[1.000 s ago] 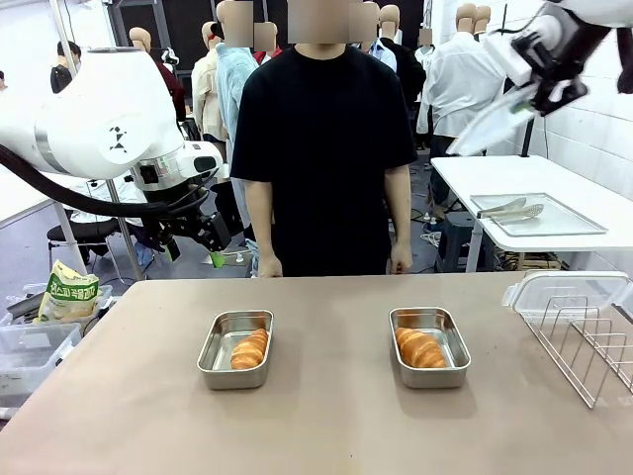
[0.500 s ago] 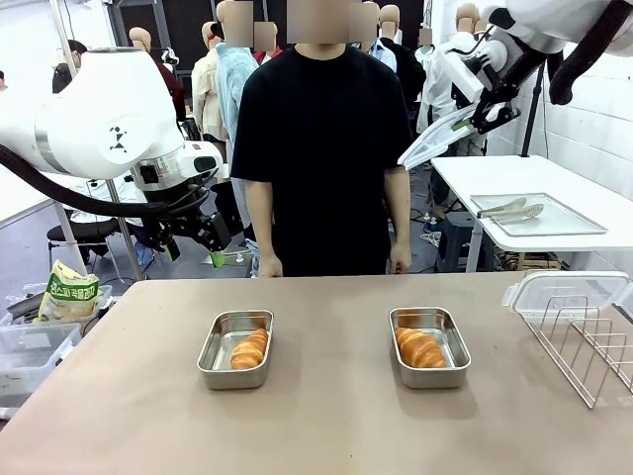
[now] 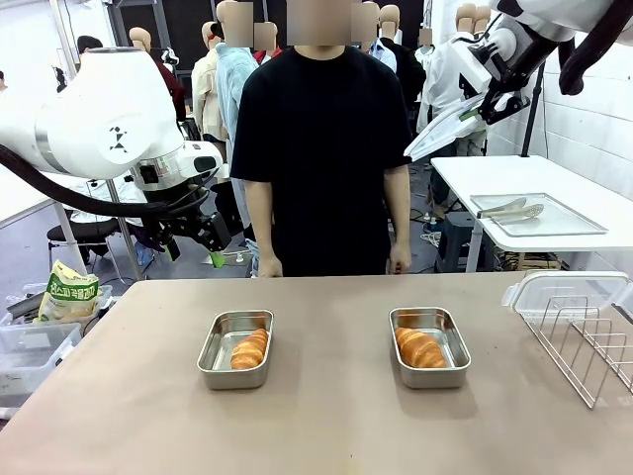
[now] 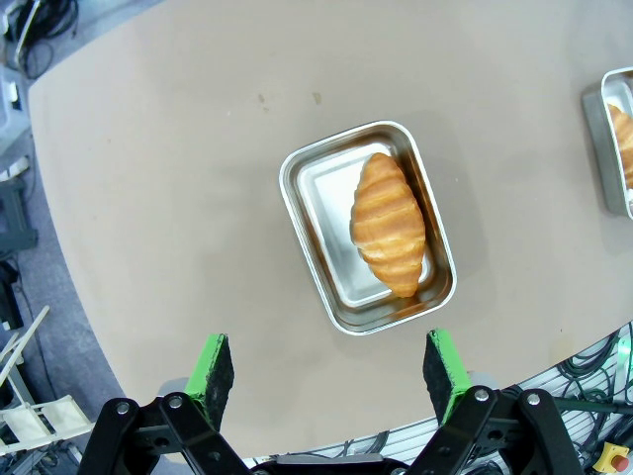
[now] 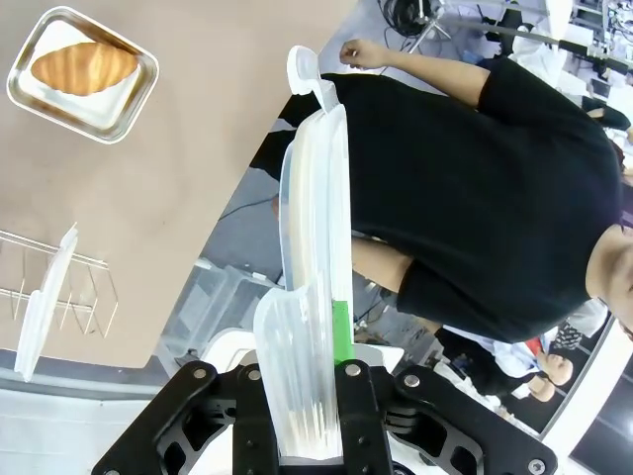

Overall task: Place the bread in airtight containers.
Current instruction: Pick up one Airtight Container lid and hand it to the human, then release when the human grabs the Airtight Container lid.

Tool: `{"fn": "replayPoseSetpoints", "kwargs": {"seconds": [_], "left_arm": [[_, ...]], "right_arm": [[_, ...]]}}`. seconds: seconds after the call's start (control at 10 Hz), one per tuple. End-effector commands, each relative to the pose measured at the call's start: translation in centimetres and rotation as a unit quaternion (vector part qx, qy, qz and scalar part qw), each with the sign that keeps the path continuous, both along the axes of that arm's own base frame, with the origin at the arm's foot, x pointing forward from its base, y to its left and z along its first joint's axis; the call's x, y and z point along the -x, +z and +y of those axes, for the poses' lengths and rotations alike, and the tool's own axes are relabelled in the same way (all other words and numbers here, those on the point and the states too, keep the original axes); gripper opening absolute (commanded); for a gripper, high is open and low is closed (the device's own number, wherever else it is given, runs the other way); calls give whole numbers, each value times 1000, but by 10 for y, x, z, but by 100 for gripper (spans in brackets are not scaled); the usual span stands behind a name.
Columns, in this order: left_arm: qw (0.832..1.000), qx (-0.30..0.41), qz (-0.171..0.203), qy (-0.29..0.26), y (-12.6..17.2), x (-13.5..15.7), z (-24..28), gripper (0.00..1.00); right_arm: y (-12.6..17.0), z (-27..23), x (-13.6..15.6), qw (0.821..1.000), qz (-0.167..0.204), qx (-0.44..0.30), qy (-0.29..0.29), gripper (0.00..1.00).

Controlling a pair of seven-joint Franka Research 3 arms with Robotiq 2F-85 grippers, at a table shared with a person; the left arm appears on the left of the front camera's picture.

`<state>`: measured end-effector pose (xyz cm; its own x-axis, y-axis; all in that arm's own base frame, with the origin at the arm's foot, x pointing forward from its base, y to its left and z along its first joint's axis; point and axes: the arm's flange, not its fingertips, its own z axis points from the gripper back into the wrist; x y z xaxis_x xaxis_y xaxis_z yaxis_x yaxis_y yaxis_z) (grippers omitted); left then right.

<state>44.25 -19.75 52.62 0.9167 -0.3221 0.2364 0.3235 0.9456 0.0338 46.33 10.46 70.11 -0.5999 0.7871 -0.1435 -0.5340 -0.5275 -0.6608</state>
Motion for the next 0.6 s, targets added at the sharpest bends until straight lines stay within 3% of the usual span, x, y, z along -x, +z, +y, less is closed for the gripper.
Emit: {"fn": "replayPoseSetpoints", "kwargs": {"seconds": [0.0,0.5], "left_arm": [[1000,-9,-2,11,1,0,0,100],[1000,-9,-2,11,1,0,0,100]], "right_arm": [[-6,0,4,1000,2,-2,1,0],[-6,0,4,1000,2,-2,1,0]]}}
